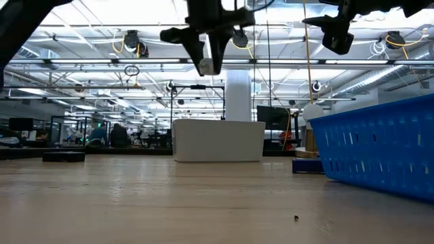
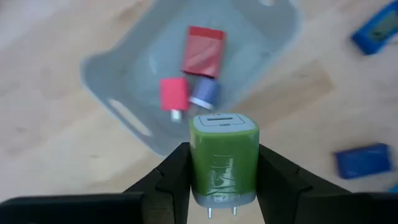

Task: Pick & Place Office items
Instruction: Put the green charger adapter into the gray bin

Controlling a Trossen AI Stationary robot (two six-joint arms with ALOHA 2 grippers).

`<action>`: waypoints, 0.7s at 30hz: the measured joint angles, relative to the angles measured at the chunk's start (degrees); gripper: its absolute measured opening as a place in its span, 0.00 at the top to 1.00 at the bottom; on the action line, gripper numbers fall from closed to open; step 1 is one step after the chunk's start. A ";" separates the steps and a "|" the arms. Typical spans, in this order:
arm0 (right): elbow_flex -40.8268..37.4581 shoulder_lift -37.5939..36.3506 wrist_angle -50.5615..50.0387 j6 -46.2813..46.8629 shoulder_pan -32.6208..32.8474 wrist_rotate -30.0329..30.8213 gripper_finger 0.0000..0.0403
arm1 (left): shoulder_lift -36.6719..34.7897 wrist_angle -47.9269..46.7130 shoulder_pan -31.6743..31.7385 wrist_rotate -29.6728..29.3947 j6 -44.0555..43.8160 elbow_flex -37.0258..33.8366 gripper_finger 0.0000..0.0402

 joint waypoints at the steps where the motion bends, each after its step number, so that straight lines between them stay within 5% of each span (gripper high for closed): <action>1: 0.00 0.02 -0.02 0.11 0.00 0.52 0.40 | 0.00 -0.59 1.02 0.02 1.68 0.00 0.66; 13: 0.00 0.01 -0.01 0.16 0.04 7.35 0.40 | 0.00 5.91 12.21 3.23 18.68 -0.84 0.66; 21: 0.00 0.01 -0.02 0.76 -0.02 9.48 0.40 | 0.00 15.10 15.09 9.03 23.29 -8.74 0.66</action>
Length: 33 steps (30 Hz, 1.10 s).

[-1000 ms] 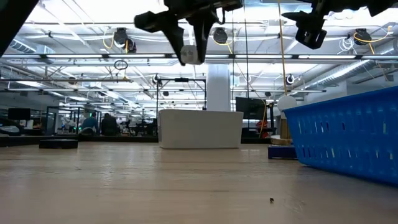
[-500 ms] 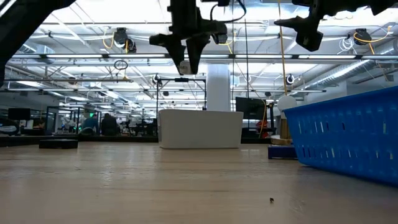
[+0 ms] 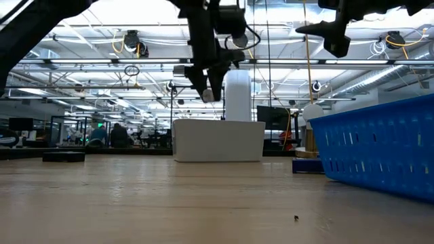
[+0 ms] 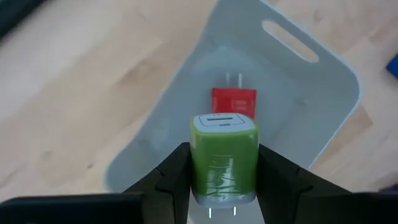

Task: Pick & Place Office items
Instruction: Put the green charger adapter into the gray bin, then put the black timer into the blue bin

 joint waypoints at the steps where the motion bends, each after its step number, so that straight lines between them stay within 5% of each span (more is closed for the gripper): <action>1: 0.00 0.01 0.00 -0.03 -0.23 0.00 0.40 | 0.00 1.57 0.02 0.86 0.19 -1.32 0.66; 12: 0.00 -0.01 0.00 0.86 -3.19 -0.20 0.40 | 0.00 13.38 0.18 4.48 -0.40 -12.28 0.66; 24: 0.00 -0.01 0.02 0.86 -3.52 -0.39 0.40 | 0.00 13.69 0.30 0.17 0.50 -12.70 0.49; 33: 0.00 -0.01 0.00 0.88 -3.52 -0.39 0.40 | 0.00 13.71 0.30 0.42 0.63 -12.70 0.49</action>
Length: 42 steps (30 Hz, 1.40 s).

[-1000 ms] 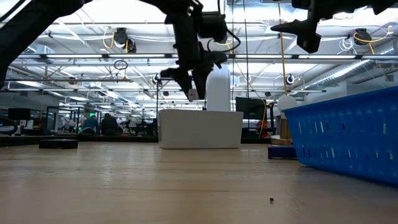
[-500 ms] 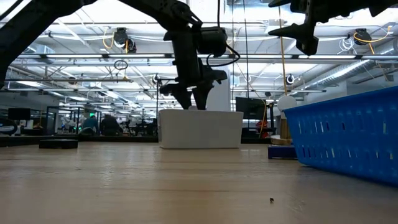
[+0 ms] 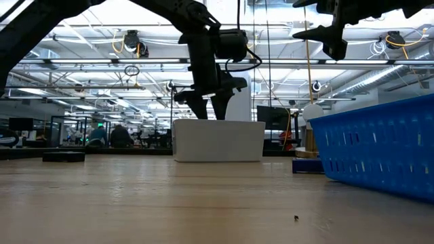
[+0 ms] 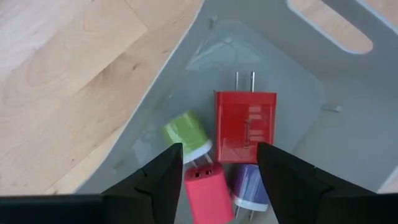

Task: Pick & Place Office items
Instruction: Put the black timer into the blue bin

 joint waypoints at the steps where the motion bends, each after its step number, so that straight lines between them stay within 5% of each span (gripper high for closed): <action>1: 0.00 0.00 0.02 -0.01 0.00 0.00 0.40 | 0.00 0.00 0.00 0.86 0.08 0.00 0.50; 15: 0.00 0.00 0.47 -0.01 0.02 -0.04 0.40 | -11.73 8.74 -3.10 -3.53 14.76 1.18 0.62; 23: 0.00 0.00 1.41 -1.57 0.02 -0.04 0.40 | -21.43 14.69 -3.06 -3.66 15.39 1.25 0.65; 34: 0.02 -0.44 1.15 -37.31 0.02 -0.07 0.40 | -27.34 13.70 -4.56 1.92 12.11 1.25 0.66; 42: 0.04 -8.00 -4.83 -39.58 -2.19 2.57 0.40 | -27.28 11.04 -9.98 1.93 10.12 1.25 0.66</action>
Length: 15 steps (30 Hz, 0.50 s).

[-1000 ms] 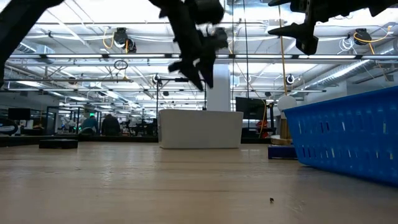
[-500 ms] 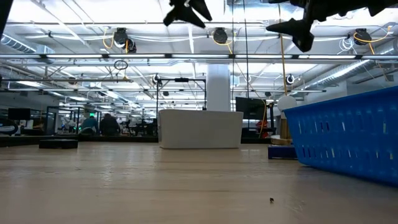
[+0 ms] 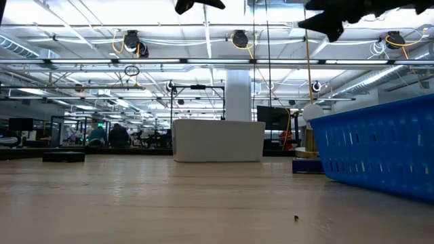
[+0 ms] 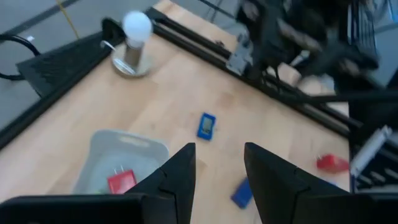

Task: Pick & Place Office items
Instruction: Put the black timer into the blue bin

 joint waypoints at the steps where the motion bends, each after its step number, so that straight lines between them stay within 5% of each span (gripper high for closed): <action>1: 0.00 -1.39 -1.47 -0.10 -0.53 0.46 0.40 | 0.02 -0.64 -0.62 -0.01 -0.18 0.00 0.66; 15: -11.18 -18.50 -3.16 4.97 -5.58 0.40 0.40 | 0.02 0.77 -5.11 -8.18 -0.92 0.00 0.66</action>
